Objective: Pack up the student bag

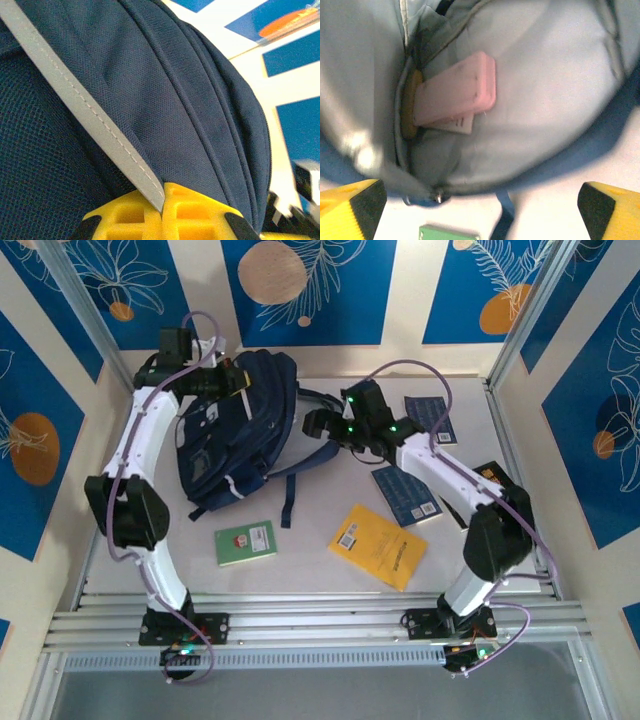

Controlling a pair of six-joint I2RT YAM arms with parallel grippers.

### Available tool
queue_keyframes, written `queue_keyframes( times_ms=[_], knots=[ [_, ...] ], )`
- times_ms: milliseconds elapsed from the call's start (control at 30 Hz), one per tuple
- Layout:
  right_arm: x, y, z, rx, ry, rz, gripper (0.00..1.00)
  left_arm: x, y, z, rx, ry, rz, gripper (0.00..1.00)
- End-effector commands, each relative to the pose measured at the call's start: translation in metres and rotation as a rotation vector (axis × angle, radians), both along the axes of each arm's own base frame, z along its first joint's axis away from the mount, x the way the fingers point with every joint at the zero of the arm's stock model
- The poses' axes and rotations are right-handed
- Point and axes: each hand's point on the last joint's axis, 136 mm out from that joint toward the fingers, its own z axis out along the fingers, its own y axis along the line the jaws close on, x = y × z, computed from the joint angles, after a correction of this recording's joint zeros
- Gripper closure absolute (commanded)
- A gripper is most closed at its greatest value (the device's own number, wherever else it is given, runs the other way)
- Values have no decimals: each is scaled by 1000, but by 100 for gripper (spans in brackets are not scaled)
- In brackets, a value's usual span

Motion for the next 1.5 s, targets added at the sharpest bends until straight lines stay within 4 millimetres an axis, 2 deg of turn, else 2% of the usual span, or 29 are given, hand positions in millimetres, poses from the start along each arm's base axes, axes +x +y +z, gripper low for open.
queue_keyframes(
  times_ms=[0, 200, 300, 433, 567, 733, 833, 933, 1000, 1067, 1100, 1200, 1300, 1467],
  knots=[
    [-32, -15, -14, -65, 34, 11, 0, 30, 1, 18, 93, -132, 24, 88],
    [-79, -26, -28, -78, 94, 49, 0, 37, -52, -37, 220, -55, -73, 69],
    [-91, -35, -30, -125, 99, 56, 0, 35, -65, -47, 231, -43, -76, 61],
    [-98, -48, -24, -148, 71, 35, 0, 28, -61, -31, 233, -71, -53, 56],
    [-103, -54, -17, -139, 47, 27, 0, 7, -52, 3, 243, -129, -27, 55],
    [-115, -53, -10, -130, 16, 43, 0, -46, -37, 28, 220, -171, 40, 53],
    [-125, -50, -10, -126, -1, 56, 0, -89, -21, 25, 211, -177, 98, 52],
    [-139, -42, -14, -125, -4, 97, 0, -131, -2, 4, 223, -124, 137, 46],
    [-149, -36, -19, -133, -3, 121, 0, -160, 16, -24, 252, -40, 197, 40],
    [-160, -31, -25, -141, 1, 143, 0, -188, 37, -56, 291, 67, 278, 29],
    [-165, -28, -29, -148, 4, 156, 0, -202, 44, -71, 294, 107, 295, 25],
    [-175, -24, -45, -169, 22, 174, 0, -236, 60, -110, 291, 200, 353, 5],
    [-181, -21, -63, -162, 58, 181, 0, -254, 70, -141, 267, 252, 399, 1],
    [-193, -6, -88, -112, 139, 226, 1, -268, 91, -178, 302, 357, 522, 0]
  ],
)
